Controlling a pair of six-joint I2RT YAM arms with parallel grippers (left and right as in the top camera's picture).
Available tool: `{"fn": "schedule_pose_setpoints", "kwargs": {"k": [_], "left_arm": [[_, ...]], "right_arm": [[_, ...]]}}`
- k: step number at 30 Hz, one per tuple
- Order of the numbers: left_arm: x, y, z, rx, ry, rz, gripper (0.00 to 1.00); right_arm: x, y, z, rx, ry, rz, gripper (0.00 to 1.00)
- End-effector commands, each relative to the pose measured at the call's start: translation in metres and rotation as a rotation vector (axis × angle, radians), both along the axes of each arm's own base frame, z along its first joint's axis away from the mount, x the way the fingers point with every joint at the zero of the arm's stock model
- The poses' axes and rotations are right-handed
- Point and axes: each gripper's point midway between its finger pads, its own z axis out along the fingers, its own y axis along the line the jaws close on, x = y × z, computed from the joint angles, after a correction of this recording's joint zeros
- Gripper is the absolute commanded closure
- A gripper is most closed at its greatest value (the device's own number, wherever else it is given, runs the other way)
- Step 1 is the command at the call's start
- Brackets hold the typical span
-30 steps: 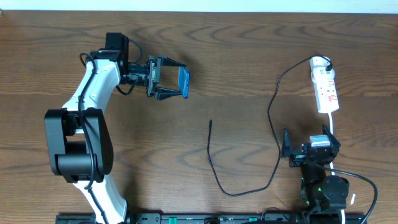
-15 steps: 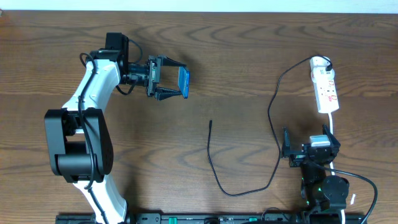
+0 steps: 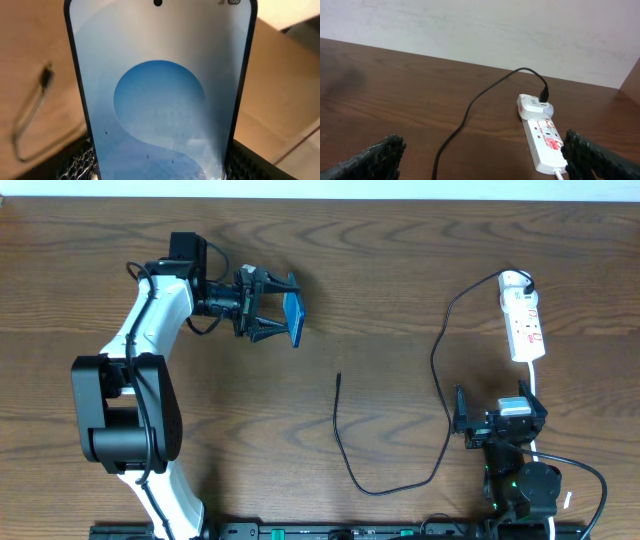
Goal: Plug charger to phone and switch on socket
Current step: 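Hold the phone raised and rotate it with the left gripper, then raise the right arm and move its open gripper toward the phone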
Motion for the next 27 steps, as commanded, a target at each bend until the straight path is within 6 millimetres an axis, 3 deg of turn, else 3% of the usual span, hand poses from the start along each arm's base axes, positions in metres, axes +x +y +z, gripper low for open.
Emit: {"fn": "schedule_pose_setpoints", "kwargs": {"k": [1,9,22,27], "left_arm": [[0.0,0.001,0.009,0.021,-0.223,-0.062,0.92],[0.002,0.001,0.01,0.029,-0.347,-0.098,0.93],[0.035,0.0,0.025,0.002,-0.377,-0.015,0.93],[0.053,0.001,0.035,-0.009,-0.385,0.036,0.93]], "right_arm": [[0.0,-0.001,-0.001,-0.011,0.001,-0.001,0.01],[0.0,-0.001,-0.001,-0.011,0.001,-0.001,0.01],[0.0,-0.001,0.0,-0.011,-0.002,-0.001,0.01],[0.0,0.01,0.012,0.01,-0.048,0.058,0.01]]}}
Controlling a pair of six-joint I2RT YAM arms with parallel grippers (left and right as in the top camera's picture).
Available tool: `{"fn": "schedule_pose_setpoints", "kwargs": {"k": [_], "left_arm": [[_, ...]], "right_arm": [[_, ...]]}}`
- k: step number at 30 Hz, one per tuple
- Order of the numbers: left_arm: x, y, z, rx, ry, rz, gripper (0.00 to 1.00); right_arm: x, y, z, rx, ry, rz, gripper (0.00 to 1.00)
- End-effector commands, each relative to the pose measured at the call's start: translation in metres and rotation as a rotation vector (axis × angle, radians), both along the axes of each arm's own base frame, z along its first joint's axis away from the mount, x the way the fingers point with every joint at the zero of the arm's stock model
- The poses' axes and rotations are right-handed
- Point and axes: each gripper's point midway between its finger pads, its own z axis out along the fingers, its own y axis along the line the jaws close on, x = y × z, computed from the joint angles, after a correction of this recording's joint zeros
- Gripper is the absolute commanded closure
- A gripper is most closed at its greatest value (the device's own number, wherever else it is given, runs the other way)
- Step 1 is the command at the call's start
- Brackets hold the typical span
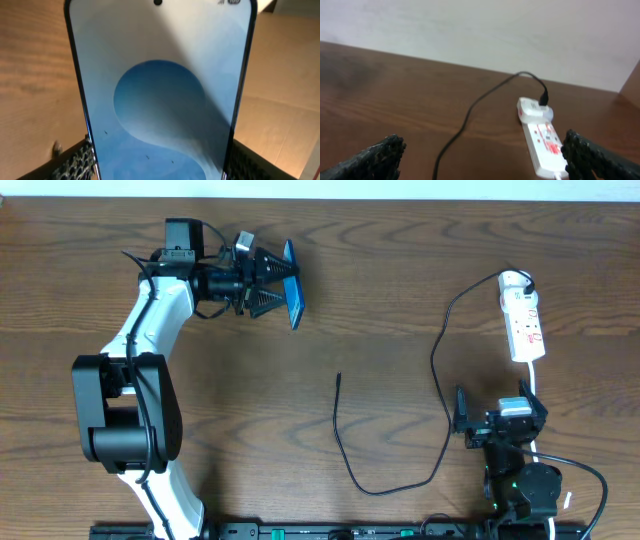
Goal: Plug charger to phone and switch on socket
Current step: 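Raise the right arm and move its open gripper toward the phone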
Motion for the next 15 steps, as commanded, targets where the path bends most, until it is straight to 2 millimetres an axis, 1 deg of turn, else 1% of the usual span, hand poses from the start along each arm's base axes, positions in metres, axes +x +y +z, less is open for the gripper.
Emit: {"fn": "schedule_pose_setpoints", "kwargs": {"k": [1,4,5,7,10,11,13,15], "left_arm": [[0.008,-0.001,0.025,-0.049,0.023,0.032,0.93],[0.019,-0.001,0.034,-0.067,0.003,0.061,0.93],[0.024,-0.001,0.037,-0.068,-0.004,0.078,0.93],[0.029,-0.004,0.04,-0.069,-0.011,0.092,0.93],[0.033,-0.01,0.043,-0.07,-0.014,0.105,0.93],[0.034,-0.013,0.043,-0.065,-0.014,0.112,0.93],[0.037,-0.021,0.041,-0.051,0.004,0.134,0.93],[0.038,-0.025,0.039,-0.044,0.019,0.146,0.93]], "right_arm": [[-0.001,0.009,0.007,0.024,-0.027,0.054,0.01],[-0.001,0.01,0.013,0.179,-0.038,0.053,0.01],[-0.001,0.01,0.013,0.255,-0.031,0.051,0.01],[-0.001,0.013,0.013,0.33,-0.022,0.067,0.01],[-0.004,0.025,0.021,0.342,-0.025,0.141,0.01],[-0.006,0.03,0.027,0.341,-0.032,0.17,0.01],[-0.012,0.041,0.046,0.339,-0.033,0.24,0.01],[-0.017,0.052,0.055,0.339,-0.006,0.304,0.01]]}}
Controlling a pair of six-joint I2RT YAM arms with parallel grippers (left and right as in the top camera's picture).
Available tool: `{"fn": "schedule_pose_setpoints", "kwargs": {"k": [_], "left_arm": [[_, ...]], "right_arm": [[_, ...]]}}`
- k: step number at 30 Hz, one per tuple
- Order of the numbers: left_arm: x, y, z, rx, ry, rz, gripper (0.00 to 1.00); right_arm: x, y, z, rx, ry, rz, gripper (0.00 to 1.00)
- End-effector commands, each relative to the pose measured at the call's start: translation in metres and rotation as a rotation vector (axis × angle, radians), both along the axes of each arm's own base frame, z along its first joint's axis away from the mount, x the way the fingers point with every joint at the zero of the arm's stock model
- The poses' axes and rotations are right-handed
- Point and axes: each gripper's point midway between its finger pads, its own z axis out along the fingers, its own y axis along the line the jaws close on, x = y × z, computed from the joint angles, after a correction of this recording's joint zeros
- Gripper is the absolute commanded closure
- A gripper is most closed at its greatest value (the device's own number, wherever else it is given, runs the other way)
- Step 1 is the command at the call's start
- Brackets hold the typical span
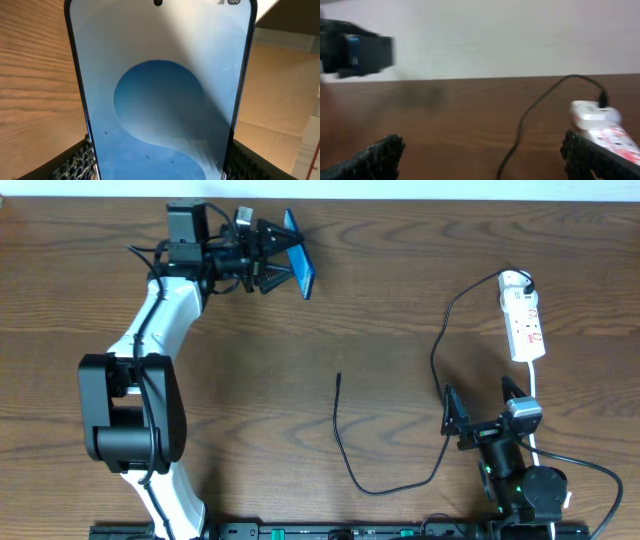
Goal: Plug charger to phone and switch on socket
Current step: 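Raise the right arm and move its open gripper toward the phone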
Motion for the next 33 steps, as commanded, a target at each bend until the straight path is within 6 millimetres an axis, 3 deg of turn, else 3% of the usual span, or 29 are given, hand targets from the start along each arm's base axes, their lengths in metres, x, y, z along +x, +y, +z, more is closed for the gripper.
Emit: {"fn": "schedule_pose_setpoints", "kwargs": {"k": [1,6,13,22,27,33], "left_arm": [[0.002,-0.008,0.015,-0.001,0.017,0.032,0.93],[0.007,-0.01,0.022,-0.024,0.019,0.049,0.93],[0.012,-0.012,0.028,-0.043,0.035,0.079,0.93],[0.026,-0.02,0.023,-0.012,0.075,0.199,0.93],[0.029,-0.031,0.029,0.017,0.049,0.253,0.93],[0.019,-0.051,0.053,0.028,-0.014,0.261,0.93]], "right_arm": [[-0.013,0.026,0.036,0.033,-0.008,0.163,0.01],[-0.014,0.052,0.052,0.045,0.113,0.331,0.01],[0.0,0.088,0.083,0.047,0.209,0.602,0.01],[0.072,0.1,0.056,0.091,0.389,0.703,0.01],[0.106,0.104,0.047,0.096,0.389,0.725,0.01],[0.122,0.106,0.033,0.059,0.358,0.738,0.01]]}}
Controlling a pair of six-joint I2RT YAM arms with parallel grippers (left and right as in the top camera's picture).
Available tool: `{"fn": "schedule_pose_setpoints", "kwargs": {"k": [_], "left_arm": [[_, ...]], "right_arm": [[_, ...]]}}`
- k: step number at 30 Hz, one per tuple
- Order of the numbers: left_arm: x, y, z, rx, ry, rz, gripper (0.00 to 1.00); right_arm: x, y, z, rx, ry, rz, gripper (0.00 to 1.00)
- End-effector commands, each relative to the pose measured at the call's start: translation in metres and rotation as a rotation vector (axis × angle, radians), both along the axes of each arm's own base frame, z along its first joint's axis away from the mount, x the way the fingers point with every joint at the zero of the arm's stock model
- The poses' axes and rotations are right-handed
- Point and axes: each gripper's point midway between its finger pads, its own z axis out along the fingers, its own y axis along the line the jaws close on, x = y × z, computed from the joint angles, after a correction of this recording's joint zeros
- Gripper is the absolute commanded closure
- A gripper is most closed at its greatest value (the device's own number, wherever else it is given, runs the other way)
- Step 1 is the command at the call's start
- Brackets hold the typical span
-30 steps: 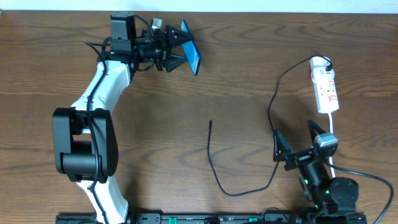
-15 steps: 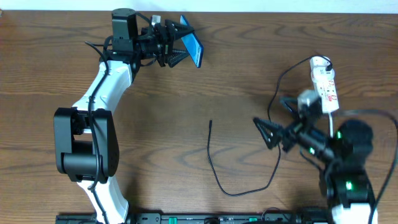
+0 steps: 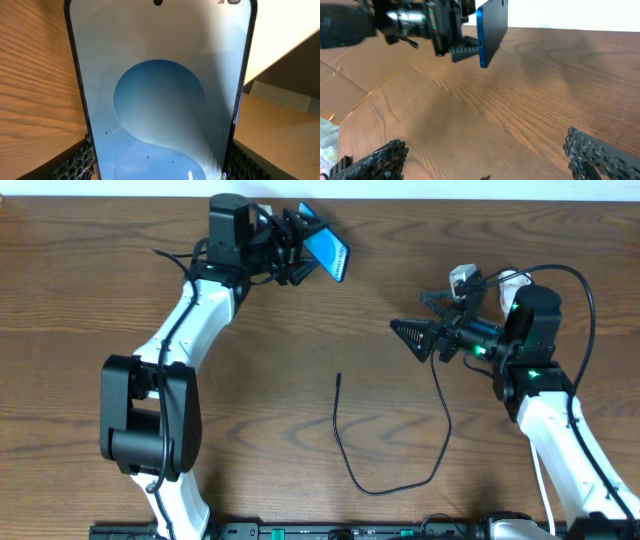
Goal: Plug charger to phone and switch on socket
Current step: 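Raise the right arm and move its open gripper toward the phone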
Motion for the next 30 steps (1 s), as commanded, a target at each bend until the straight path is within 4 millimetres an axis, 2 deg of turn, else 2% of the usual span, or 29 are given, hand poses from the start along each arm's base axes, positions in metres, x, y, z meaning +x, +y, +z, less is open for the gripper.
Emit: {"fn": "schedule_pose_setpoints", "kwargs": {"k": [1,8,16,30], "left_arm": [[-0.009,-0.01,0.05,-0.001,-0.108,0.014,0.93],[-0.028,-0.026,0.043,0.044,-0.045,-0.001,0.93],[-0.039,-0.045,0.043,0.058,-0.063,-0.045,0.93],[-0.04,-0.046,0.043,0.057,-0.063,-0.049,0.93]], "right_arm": [[0.004,0.005,0.002,-0.009,-0.036,0.038,0.01],[0.004,0.021,0.013,-0.011,-0.114,0.072,0.01],[0.006,0.029,0.016,-0.026,-0.145,0.062,0.01],[0.007,0.029,0.017,-0.026,-0.152,0.062,0.01]]}}
